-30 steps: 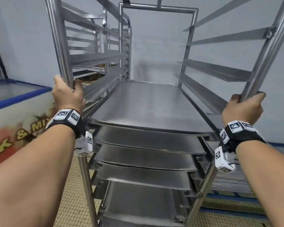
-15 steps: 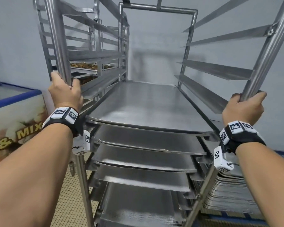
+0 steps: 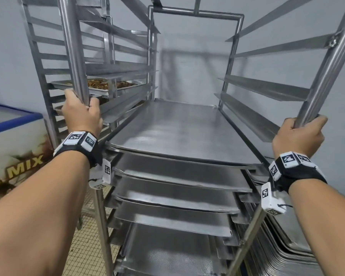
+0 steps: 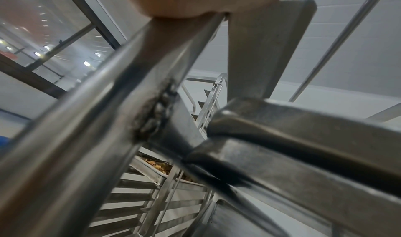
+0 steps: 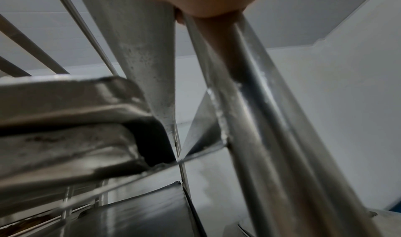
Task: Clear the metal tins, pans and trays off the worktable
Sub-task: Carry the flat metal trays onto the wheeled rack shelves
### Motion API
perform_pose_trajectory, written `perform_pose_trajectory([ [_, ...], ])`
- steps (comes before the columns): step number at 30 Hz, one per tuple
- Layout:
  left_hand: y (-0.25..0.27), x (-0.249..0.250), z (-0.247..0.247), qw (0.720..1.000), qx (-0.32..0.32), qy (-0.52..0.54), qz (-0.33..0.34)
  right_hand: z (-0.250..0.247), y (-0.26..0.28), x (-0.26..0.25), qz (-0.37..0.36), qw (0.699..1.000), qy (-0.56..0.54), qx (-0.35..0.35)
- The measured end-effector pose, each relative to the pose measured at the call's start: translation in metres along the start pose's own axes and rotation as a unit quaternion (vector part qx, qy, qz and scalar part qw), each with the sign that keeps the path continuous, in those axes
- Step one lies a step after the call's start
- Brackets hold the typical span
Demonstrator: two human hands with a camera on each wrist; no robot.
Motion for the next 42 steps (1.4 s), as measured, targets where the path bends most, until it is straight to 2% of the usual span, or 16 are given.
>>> perform_pose_trajectory([
  [9,-0.036,-0.008,0.074,1.0,0.003,-0.017,0.018,0.072,-0.033,0.023,-0.009,1.0,0.006,0.01],
  [22,-0.096,-0.034,0.194,0.999,-0.012,0.036,0.007,0.182,-0.081,0.05,-0.004,1.0,0.02,0.011],
  [42,-0.15,-0.048,0.325,0.999,-0.021,0.016,0.019,0.296,-0.137,0.091,0.007,0.999,0.038,0.011],
])
Point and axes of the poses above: each hand's wrist, its own y-axis away from the middle knuckle, its own z-axis out of the palm, x = y × z, the point moved 5 cm from there along -y, towards the middle knuckle, and after that the axes turned 4 degrees about -x, right-handed, at the moved point
